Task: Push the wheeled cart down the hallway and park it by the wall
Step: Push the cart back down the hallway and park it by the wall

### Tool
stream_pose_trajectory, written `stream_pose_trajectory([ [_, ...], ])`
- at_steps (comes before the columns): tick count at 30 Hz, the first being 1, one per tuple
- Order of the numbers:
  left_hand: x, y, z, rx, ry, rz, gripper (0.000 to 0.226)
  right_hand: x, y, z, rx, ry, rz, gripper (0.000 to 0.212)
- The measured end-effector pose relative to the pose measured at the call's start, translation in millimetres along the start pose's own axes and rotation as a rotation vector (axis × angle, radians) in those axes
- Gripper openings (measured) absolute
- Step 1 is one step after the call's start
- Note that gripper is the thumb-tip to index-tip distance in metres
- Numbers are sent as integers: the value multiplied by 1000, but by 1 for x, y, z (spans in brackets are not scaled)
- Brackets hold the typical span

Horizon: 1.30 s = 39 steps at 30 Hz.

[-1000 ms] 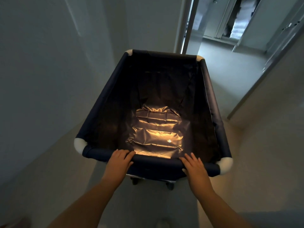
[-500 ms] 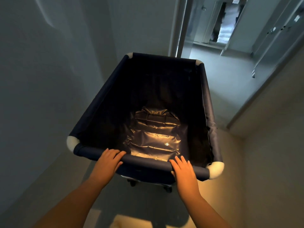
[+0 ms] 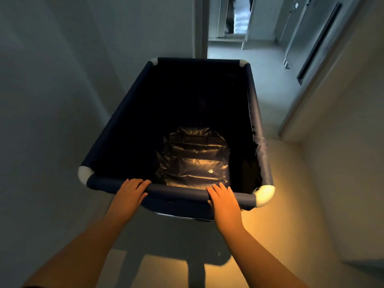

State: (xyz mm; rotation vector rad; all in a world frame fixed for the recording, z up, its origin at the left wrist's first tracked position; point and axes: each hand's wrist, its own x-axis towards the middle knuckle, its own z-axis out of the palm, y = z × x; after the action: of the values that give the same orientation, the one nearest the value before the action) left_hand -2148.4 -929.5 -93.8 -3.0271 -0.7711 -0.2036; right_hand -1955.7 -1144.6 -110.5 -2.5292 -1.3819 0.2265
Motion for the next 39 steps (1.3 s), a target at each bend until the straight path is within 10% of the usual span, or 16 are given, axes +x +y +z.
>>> stream_pose_trajectory([
  [11,-94,-16,-5,-56,-4,-24,39,-80,-49,35,91,90,-41,37],
  [39,-407,266,-17,-33,17,-189,49,-423,78,-10,93,-86,-229,39],
])
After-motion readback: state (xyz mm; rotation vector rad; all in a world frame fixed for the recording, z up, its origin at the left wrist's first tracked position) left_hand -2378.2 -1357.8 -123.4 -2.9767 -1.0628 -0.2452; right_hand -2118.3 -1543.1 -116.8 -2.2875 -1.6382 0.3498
